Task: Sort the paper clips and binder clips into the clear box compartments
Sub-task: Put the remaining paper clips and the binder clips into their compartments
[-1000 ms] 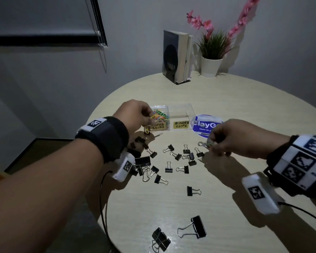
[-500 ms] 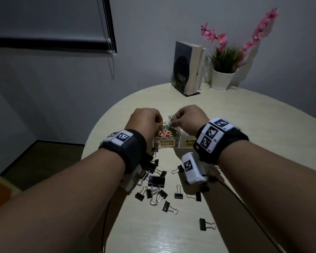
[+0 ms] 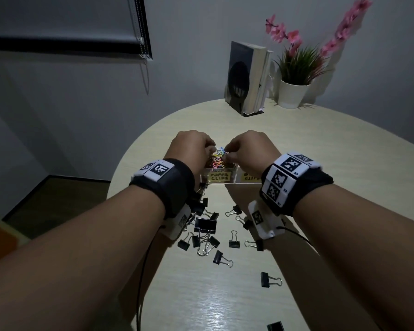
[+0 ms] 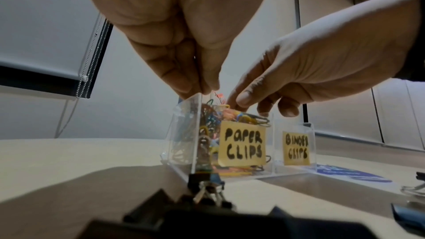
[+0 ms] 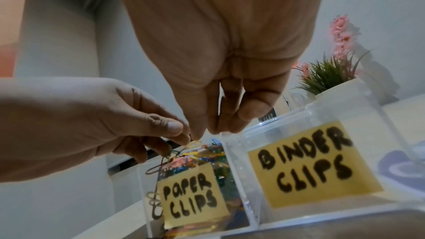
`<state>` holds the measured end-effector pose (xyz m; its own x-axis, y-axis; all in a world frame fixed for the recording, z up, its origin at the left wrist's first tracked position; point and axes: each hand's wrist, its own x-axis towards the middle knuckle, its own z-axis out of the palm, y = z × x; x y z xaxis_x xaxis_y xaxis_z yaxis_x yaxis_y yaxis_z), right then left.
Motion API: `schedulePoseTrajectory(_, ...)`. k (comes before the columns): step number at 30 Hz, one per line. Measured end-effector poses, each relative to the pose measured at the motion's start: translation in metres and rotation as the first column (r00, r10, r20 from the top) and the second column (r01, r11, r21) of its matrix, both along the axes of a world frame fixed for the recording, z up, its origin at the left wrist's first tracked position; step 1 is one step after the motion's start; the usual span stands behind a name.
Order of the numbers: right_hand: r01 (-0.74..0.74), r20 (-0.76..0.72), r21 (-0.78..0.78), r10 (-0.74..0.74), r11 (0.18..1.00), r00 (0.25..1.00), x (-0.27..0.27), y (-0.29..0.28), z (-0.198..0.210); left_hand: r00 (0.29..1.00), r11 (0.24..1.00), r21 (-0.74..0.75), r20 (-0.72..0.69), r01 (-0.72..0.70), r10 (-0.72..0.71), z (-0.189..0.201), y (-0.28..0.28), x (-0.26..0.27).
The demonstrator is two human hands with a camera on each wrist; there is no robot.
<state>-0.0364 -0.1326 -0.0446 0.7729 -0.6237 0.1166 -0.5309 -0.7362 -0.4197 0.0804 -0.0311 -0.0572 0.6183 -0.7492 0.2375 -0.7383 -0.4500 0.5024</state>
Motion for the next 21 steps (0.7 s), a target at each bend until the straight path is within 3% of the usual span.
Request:
schedulePoseTrajectory(6,0.088,0.148,0.114,-0.105,0.990,0.983,-0.039,-0.005,0.015,0.999,0.984,-0.170,-0.033,-0.046,0.041,0.020,0.026,0.002)
schedulePoseTrajectory(9,0.148,0.067,0.098,-0.155,0.984,0.986,-0.077,-0.014,0.022,0.994,0.977,-0.184,-0.030,-0.104,0.101,0.034,0.052,0.005)
schedulePoseTrajectory(11,0.234,-0.089,0.065,-0.228,0.970,0.970,-0.107,-0.021,0.024,0.992,0.991,-0.050,-0.029,-0.126,0.124,0.035,0.070,0.010)
schedulePoseTrajectory(13,0.277,-0.311,0.058,-0.247,0.959,0.918,-0.131,-0.020,0.021,0.994,0.970,0.222,-0.011,-0.103,0.108,0.031,0.086,0.008)
schedulePoseTrajectory(16,0.280,-0.484,0.141,-0.181,0.950,0.856,-0.143,-0.002,0.010,1.000,0.808,0.589,0.010,0.009,-0.018,0.020,0.099,-0.015)
schedulePoseTrajectory(19,0.203,-0.533,0.166,-0.085,0.965,0.842,-0.133,0.021,-0.003,0.986,0.764,0.638,-0.168,0.098,0.014,0.008,0.100,-0.039)
schedulePoseTrajectory(21,0.183,-0.528,0.180,-0.062,0.966,0.847,-0.124,0.041,-0.008,0.985,0.762,0.636,-0.173,0.123,-0.014,-0.001,0.096,-0.051)
